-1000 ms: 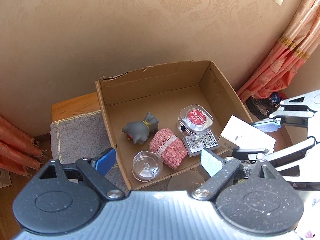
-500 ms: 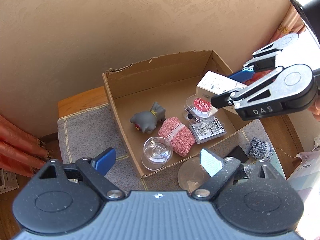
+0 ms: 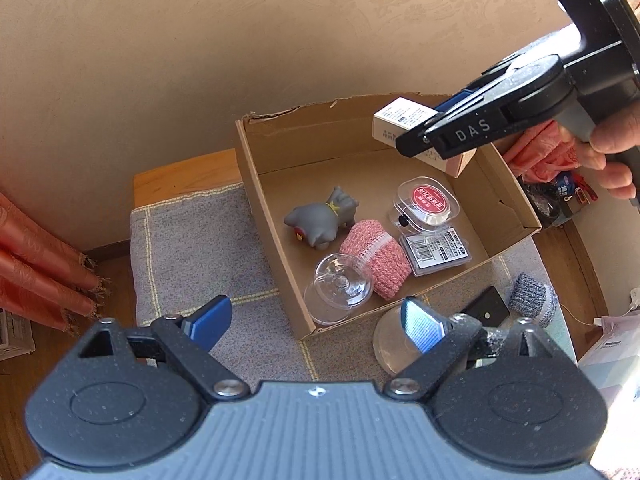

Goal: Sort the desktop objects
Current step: 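Open the left tool to drop the bottle while the right tool releases the card box, then move the left tool toward the purple crochet keychain while the right tool approaches the toy train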

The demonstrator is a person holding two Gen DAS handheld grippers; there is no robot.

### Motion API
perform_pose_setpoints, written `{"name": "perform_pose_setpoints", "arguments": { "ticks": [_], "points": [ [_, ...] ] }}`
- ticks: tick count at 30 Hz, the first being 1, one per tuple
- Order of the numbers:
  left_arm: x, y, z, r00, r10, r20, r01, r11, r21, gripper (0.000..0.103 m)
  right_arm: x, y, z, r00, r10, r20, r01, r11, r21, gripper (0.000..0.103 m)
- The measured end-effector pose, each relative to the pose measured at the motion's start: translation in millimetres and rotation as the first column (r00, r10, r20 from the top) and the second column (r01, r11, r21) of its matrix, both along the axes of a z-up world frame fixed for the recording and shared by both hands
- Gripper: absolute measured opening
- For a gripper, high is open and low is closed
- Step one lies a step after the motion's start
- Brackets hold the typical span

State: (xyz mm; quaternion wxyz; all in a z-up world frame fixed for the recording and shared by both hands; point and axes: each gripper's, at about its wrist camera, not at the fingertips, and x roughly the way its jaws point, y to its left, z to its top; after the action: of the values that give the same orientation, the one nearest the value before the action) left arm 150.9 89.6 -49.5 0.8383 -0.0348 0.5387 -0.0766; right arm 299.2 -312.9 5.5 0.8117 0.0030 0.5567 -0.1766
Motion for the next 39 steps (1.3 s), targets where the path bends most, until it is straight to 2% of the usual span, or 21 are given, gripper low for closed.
{"name": "perform_pose_setpoints", "arguments": {
  "ticks": [3,8,15,28,39],
  "points": [
    [-1,2,-1,1.0,0.008,-0.004,-0.008,1.0,-0.003,0.092,5,-3,-2,0.999,-0.035,0.006,0.035,0.999,-0.012,0.048],
    [-1,3,-3,1.0,0.006,-0.004,-0.006,1.0,-0.01,0.092,5,1,-6,0.999,-0.045,-0.002,0.044,0.999,-0.022,0.058],
    [-3,-2,-4,1.0,-0.013,0.001,0.013,1.0,0.004,0.092,-11,9,-9,0.998,-0.065,-0.003,0.065,0.998,-0.027,0.083],
    [-19,-12,3,0.998,-0.058,0.029,0.057,0.998,0.032,0.092,-46,27,-4,0.995,-0.098,0.008,0.099,0.995,-0.022,0.094],
    [-47,-25,4,0.993,-0.115,0.03,0.113,0.991,0.071,0.092,-84,54,-5,0.991,-0.132,0.023,0.132,0.991,-0.008,0.097]
  ]
}}
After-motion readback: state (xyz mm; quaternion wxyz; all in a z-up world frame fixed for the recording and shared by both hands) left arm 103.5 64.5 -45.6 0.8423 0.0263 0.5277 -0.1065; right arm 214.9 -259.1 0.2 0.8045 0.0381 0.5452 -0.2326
